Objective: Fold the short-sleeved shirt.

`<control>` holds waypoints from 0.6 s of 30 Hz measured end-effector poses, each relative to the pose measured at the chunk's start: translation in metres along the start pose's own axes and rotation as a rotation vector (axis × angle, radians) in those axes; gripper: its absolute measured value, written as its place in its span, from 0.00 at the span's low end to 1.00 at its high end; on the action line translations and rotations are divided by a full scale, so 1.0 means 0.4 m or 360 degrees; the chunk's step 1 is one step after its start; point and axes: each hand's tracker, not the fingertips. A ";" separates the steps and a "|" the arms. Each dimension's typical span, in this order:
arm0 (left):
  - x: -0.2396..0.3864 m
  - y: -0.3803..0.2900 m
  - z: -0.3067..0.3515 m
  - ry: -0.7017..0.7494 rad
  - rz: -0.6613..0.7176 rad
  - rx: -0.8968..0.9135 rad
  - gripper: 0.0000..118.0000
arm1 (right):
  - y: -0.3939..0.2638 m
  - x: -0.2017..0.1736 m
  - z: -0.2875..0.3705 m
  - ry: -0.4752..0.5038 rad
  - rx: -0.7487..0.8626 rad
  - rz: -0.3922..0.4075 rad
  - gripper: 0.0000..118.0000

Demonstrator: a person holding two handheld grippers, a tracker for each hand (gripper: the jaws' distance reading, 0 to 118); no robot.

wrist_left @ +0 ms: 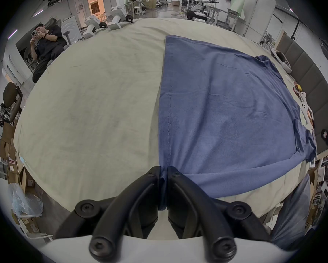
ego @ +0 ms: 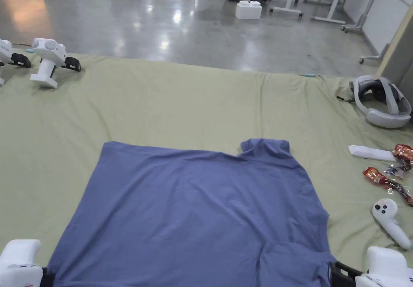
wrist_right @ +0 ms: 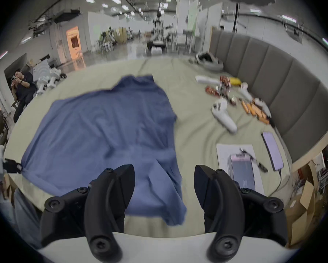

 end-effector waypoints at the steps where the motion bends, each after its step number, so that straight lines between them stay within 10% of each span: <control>1: 0.009 0.003 0.007 0.0001 0.0000 -0.0004 0.08 | -0.015 0.012 -0.007 -0.0019 -0.0062 0.0007 0.61; 13: 0.021 -0.002 -0.007 0.0008 -0.0019 -0.0032 0.08 | -0.128 0.018 -0.131 0.0111 -0.0355 -0.0024 0.58; 18: 0.015 -0.002 -0.016 0.0000 -0.0004 -0.0037 0.08 | -0.130 -0.014 -0.148 0.0099 -0.0349 0.0064 0.32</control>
